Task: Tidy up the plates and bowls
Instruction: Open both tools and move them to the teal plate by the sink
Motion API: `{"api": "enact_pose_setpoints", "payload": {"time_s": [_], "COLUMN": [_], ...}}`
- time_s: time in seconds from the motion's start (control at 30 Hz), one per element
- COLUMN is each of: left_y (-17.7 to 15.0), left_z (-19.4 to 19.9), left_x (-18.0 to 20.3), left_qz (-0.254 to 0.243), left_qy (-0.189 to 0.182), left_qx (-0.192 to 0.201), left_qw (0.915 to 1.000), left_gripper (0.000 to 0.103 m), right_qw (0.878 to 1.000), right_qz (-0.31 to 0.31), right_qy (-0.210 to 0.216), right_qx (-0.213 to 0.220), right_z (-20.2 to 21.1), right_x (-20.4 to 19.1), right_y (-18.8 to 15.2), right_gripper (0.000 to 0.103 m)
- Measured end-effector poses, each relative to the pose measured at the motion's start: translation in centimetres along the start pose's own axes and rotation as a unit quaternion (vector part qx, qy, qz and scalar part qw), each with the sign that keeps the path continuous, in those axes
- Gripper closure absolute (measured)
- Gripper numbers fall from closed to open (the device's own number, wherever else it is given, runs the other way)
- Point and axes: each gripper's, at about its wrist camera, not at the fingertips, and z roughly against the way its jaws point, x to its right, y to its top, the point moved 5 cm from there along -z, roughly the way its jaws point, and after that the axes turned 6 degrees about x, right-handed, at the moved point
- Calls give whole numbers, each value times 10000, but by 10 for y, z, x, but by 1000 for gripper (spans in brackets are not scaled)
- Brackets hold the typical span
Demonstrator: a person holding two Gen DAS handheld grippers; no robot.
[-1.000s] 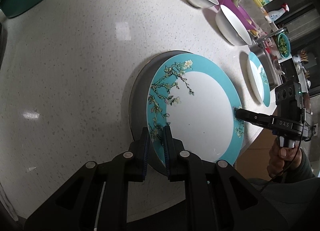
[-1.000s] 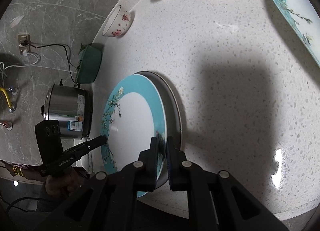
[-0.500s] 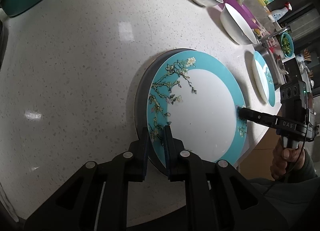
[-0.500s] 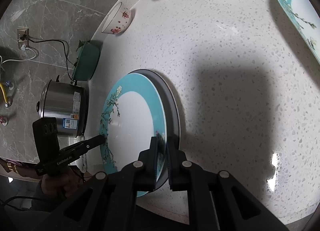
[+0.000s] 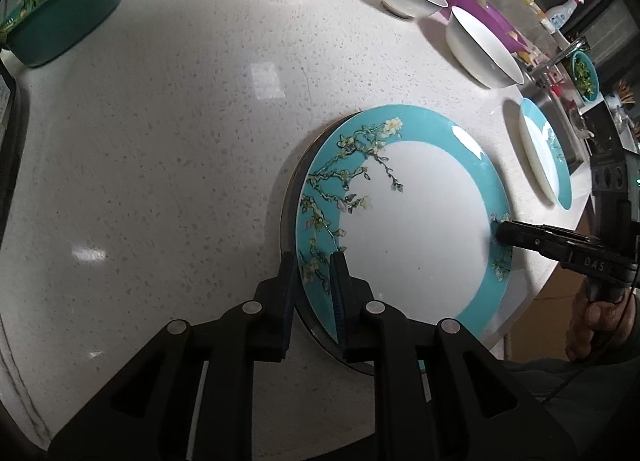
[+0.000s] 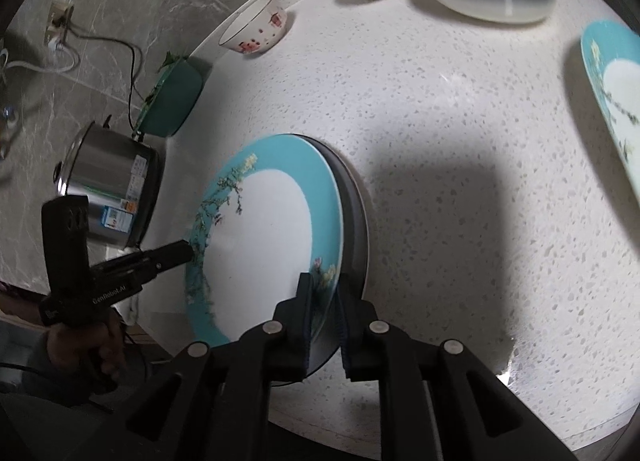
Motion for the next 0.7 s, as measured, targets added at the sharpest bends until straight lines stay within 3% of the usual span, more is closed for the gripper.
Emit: {"api": "enact_pose_setpoints", "payload": {"time_s": [0.3,0.47,0.57,0.67,0.7], "left_y": [-5,-7,-6,-5,-5], "left_z": [3,17,28,36,39], "left_x": [-4,-2,8,25,32], "left_qz": [306,572,712,778,783], "left_qy": [318,553,635,583,508], "left_qx": [98,355,562,700,740], "left_qw": [9990,9962,9939,9928,9929], "left_gripper": [87,87,87,64,46], "right_qw": [9985,9910,9831,9767,9756], "right_qz": [528,1274,1748,2066,2105], "right_qy": [-154,-407,-544,-580,-622], "right_qx": [11,37,26,65,82], "right_z": [2,1,-1,1,2], "right_x": [-6,-20,-28,-33,-32], "right_y": [-2,-1,-3,-4,-5], "right_gripper": [84,61,56,49,46]}}
